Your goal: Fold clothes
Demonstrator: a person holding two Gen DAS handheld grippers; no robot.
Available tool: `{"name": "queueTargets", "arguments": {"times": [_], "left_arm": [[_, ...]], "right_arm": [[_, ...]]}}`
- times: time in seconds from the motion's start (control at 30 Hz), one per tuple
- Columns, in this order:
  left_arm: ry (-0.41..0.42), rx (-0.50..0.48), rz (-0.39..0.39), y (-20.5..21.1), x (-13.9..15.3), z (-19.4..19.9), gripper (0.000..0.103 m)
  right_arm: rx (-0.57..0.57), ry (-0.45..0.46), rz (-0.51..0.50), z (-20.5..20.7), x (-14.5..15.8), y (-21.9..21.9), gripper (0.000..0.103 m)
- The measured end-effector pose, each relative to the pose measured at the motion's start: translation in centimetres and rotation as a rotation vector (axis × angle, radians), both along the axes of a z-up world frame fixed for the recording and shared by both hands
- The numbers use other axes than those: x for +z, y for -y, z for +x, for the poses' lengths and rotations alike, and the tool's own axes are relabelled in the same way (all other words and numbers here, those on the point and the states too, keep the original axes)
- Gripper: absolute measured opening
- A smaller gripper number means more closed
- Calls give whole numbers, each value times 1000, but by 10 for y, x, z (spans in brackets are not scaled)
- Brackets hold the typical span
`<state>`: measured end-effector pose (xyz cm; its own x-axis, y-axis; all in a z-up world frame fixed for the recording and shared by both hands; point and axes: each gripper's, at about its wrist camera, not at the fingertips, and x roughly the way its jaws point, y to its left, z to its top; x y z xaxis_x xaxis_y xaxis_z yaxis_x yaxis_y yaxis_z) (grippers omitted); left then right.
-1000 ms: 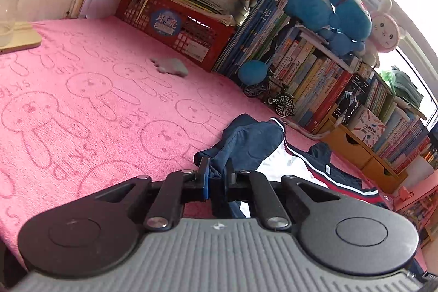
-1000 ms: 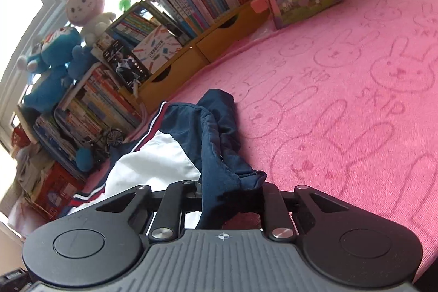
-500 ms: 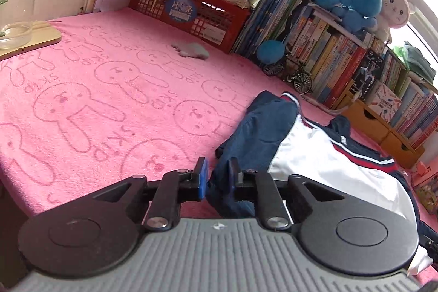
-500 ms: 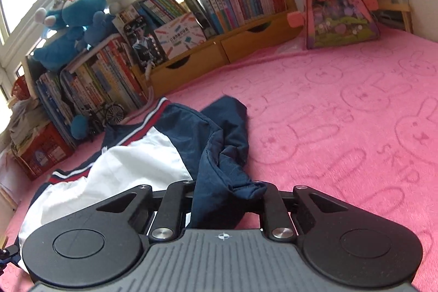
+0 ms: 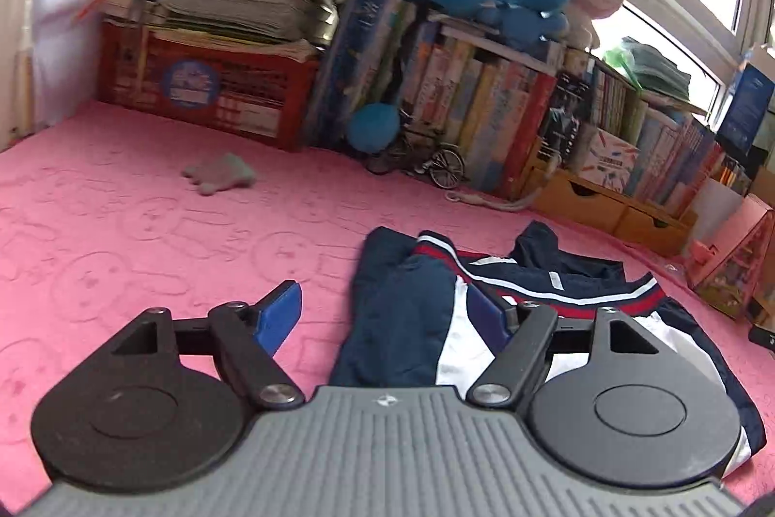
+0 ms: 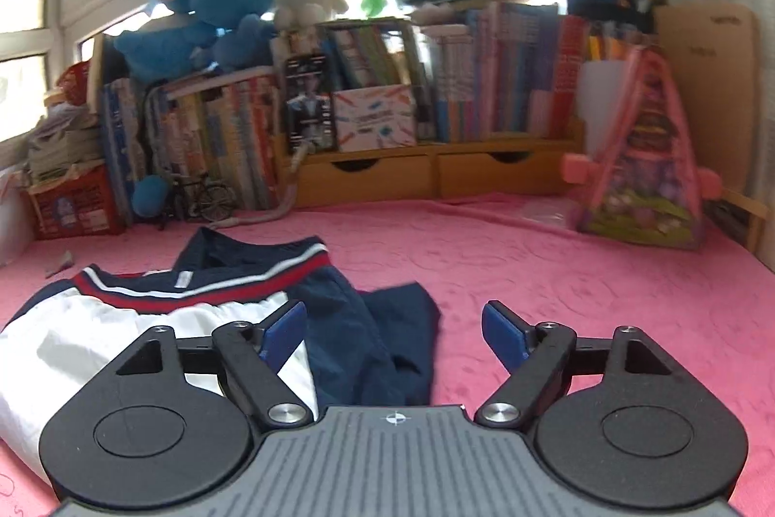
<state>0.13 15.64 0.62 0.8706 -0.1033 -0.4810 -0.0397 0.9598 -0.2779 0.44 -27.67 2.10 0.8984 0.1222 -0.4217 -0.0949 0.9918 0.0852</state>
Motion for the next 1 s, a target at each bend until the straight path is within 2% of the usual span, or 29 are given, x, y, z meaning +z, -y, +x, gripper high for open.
{"name": "queueTargets", "arguments": {"times": [0.13, 0.27, 0.3, 0.33, 0.37, 0.4, 0.43, 0.47, 0.53, 0.6, 0.67, 0.8, 0.87, 0.9, 0.97, 1.0], "left_arm": [[-96, -108, 79, 16, -13, 60, 71], [-161, -168, 176, 32, -27, 85, 64], [-171, -179, 186, 34, -29, 88, 50], [-175, -190, 193, 36, -31, 89, 43], [-167, -197, 200, 38, -31, 88, 29], [-146, -200, 208, 40, -29, 85, 23], [-122, -201, 218, 42, -25, 82, 20], [-98, -206, 220, 44, -21, 79, 16], [-50, -219, 207, 46, -12, 73, 14], [-13, -228, 218, 51, -7, 73, 14], [-16, -214, 280, 59, -12, 79, 16], [-57, -155, 411, 69, -31, 88, 34], [-28, -115, 459, 71, -28, 78, 37], [-8, -95, 481, 72, -26, 71, 41], [68, -50, 521, 77, -15, 52, 51], [111, -28, 539, 80, -8, 42, 54]], "right_arm": [[95, -51, -58, 56, -3, -44, 80], [93, -142, -105, 100, -22, -67, 80], [88, -171, -106, 109, -29, -69, 80], [83, -205, -96, 115, -37, -68, 77], [85, -230, -71, 119, -44, -66, 59], [98, -240, -20, 117, -46, -61, 45], [99, -234, 20, 111, -45, -57, 23], [83, -212, 31, 104, -40, -54, 15], [68, -156, 50, 88, -29, -49, 13], [59, -104, 56, 76, -17, -43, 12], [27, -70, 17, 71, -10, -42, 13], [-54, -80, -205, 79, -28, -53, 16], [-92, -89, -387, 77, -45, -66, 34], [-108, -69, -465, 73, -50, -73, 40], [-127, 20, -584, 58, -50, -85, 68], [-128, 71, -630, 50, -47, -91, 71]]}}
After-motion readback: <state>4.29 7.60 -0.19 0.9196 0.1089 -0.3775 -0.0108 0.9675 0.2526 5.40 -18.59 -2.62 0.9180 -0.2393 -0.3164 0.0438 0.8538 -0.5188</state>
